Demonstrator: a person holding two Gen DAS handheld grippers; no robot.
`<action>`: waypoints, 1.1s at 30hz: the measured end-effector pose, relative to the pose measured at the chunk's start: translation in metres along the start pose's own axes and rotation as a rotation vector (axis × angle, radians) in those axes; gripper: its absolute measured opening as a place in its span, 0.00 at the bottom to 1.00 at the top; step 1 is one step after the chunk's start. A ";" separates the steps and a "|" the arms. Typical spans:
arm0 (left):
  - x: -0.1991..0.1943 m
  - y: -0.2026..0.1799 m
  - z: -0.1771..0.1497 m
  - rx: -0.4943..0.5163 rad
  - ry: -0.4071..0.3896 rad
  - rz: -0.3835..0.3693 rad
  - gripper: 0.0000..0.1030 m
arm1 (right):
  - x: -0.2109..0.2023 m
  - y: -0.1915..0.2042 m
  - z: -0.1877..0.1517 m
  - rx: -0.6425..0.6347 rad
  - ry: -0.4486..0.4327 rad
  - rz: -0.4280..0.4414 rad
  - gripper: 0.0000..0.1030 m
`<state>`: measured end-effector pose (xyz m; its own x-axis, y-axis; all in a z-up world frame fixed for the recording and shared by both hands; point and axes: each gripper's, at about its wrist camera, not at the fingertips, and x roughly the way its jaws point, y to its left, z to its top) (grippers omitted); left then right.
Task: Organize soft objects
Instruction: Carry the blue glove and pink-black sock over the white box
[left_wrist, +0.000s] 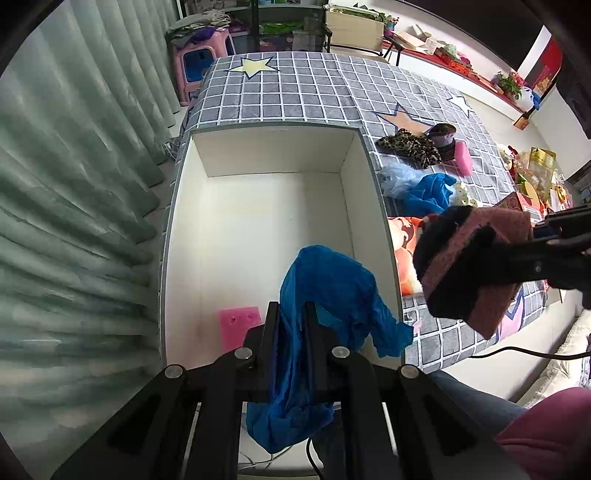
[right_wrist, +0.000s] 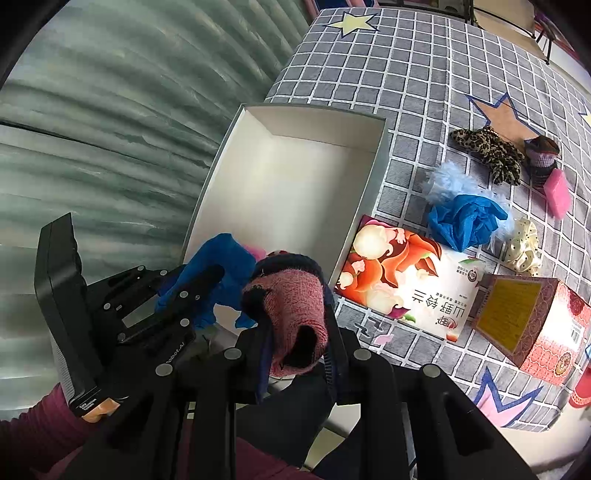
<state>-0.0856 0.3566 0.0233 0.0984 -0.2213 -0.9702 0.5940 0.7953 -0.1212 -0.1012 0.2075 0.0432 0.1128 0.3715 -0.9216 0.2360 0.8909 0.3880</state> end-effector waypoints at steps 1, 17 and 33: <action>0.000 0.000 0.000 0.000 0.000 0.001 0.12 | 0.001 0.001 0.000 -0.002 0.001 0.001 0.25; 0.002 0.011 -0.001 -0.027 0.004 0.010 0.12 | 0.009 0.006 0.004 -0.017 0.020 -0.002 0.25; 0.011 0.023 0.000 -0.069 0.028 0.033 0.12 | 0.020 0.016 0.014 -0.056 0.042 -0.014 0.25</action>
<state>-0.0709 0.3719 0.0103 0.0941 -0.1787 -0.9794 0.5339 0.8394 -0.1019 -0.0814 0.2249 0.0315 0.0687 0.3683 -0.9272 0.1826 0.9090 0.3746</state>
